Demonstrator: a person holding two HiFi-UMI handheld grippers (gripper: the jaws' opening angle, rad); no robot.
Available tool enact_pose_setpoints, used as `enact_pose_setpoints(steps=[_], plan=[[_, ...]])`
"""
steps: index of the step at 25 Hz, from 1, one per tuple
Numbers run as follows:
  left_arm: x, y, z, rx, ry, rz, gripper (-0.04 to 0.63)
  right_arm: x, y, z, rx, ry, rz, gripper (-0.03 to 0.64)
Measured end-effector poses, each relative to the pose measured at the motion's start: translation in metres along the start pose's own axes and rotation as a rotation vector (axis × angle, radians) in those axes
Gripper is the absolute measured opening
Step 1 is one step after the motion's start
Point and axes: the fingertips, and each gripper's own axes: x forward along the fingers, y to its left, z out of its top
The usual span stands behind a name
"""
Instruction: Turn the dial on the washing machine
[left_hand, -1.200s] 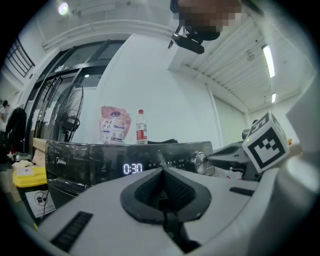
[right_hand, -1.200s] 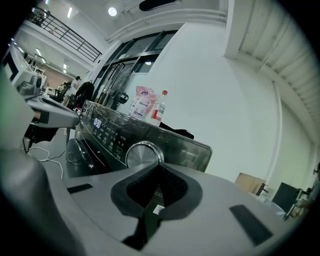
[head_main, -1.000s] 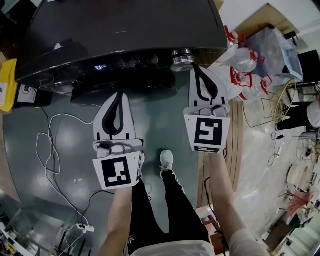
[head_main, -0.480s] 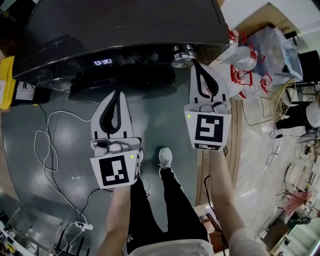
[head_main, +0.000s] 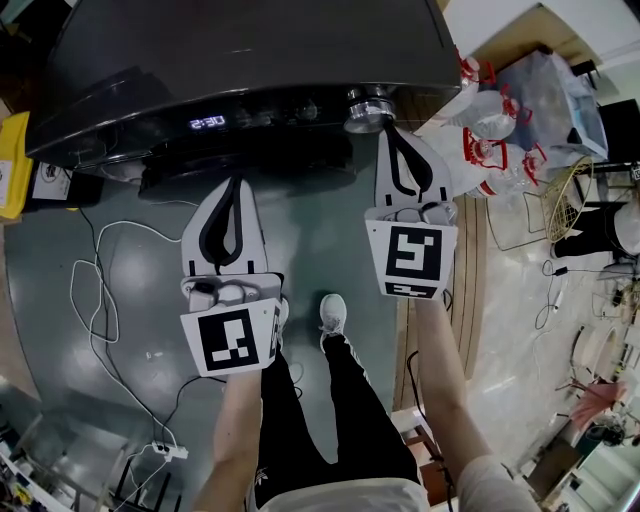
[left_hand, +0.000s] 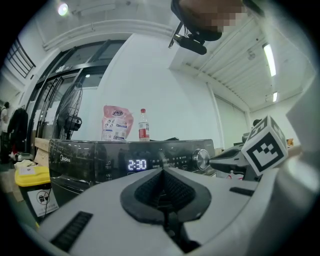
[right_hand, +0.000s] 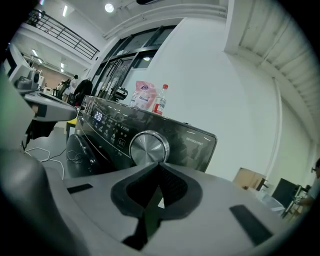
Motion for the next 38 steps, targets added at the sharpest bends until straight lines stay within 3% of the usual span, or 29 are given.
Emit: enact_pose_setpoints(steps=[31,38], plan=[[-0.009,0.023,0.006,-0.002,-0.033,0.042,-0.002,0.004,0.016,-0.009,0.001,0.04,0.029,0.002],[-0.01,0.029,0.01,0.002,-0.039,0.055,-0.002,0.009,0.047,0.002,-0.07,0.01,0.099,0.002]])
